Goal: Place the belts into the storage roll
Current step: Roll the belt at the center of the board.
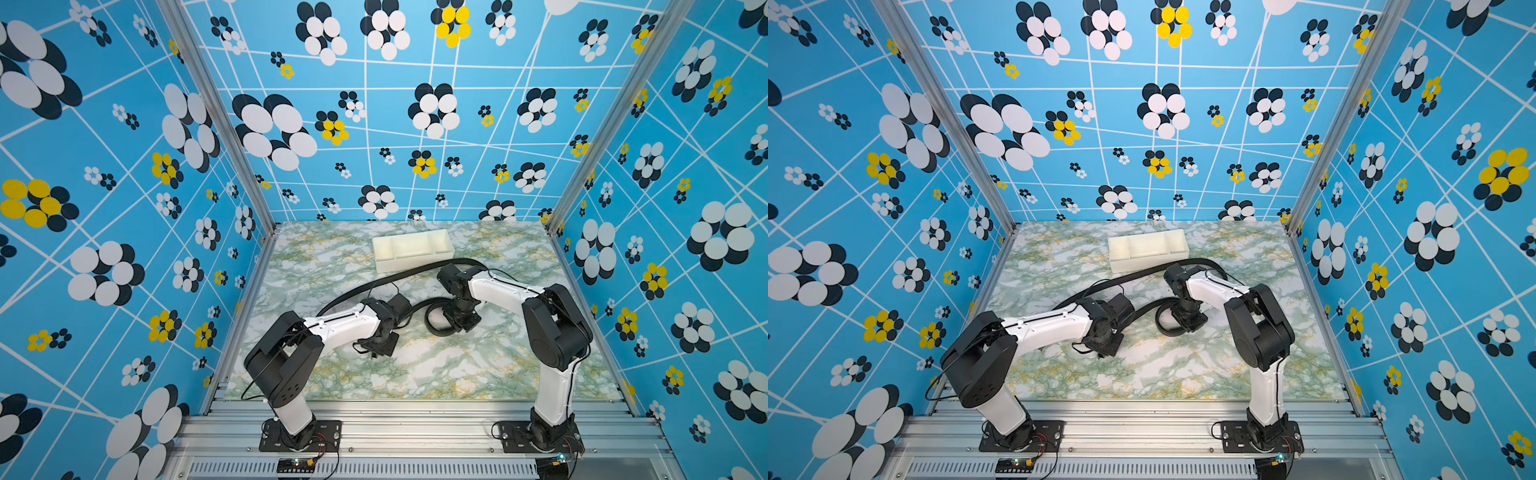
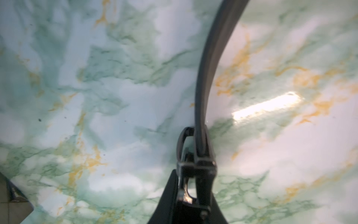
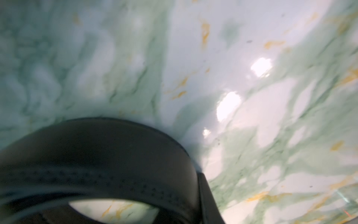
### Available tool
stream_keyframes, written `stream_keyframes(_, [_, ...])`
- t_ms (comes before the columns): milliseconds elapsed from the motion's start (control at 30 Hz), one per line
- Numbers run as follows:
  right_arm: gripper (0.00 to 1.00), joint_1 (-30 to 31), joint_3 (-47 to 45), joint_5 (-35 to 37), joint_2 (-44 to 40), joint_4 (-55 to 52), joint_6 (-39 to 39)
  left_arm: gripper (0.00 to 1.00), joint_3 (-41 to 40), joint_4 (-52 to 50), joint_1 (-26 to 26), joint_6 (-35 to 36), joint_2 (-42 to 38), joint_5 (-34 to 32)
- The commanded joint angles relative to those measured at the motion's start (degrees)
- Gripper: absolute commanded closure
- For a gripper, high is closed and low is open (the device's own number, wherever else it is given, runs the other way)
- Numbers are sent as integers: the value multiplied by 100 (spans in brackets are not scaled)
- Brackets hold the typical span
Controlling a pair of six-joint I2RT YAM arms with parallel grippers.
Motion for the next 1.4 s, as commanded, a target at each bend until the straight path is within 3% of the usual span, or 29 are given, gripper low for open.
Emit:
stream_keyframes(0, [100,301,87,-325,668,506,341,91,275,-221,-354,-379,150,-89])
stream_keyframes(367, [100,536,526,-733,1030,359,-283,88,995,1062,-1255,-654,1169,749])
stream_keyframes(500, [100,531,591,-638,1030,212,-440,77,1064,1147,-1463,-770,1405,826])
stream_keyframes(667, [100,531,605,-705,1076,258,-653,86,466,1330,-1360,-985,838,443])
stream_keyframes(800, [100,532,587,-775,1083,255,-795,87,-135,1216,-907,-1077,-119,21])
stream_keyframes(933, [100,532,512,-629,962,136,-855,86,-643,1129,-321,-1142,-595,194])
stream_keyframes(1067, [100,534,490,-583,886,112,-797,86,-710,1227,-291,-1192,-389,474])
stream_keyframes(1367, [100,530,622,-611,906,137,-697,84,-499,1434,-752,-1541,182,777])
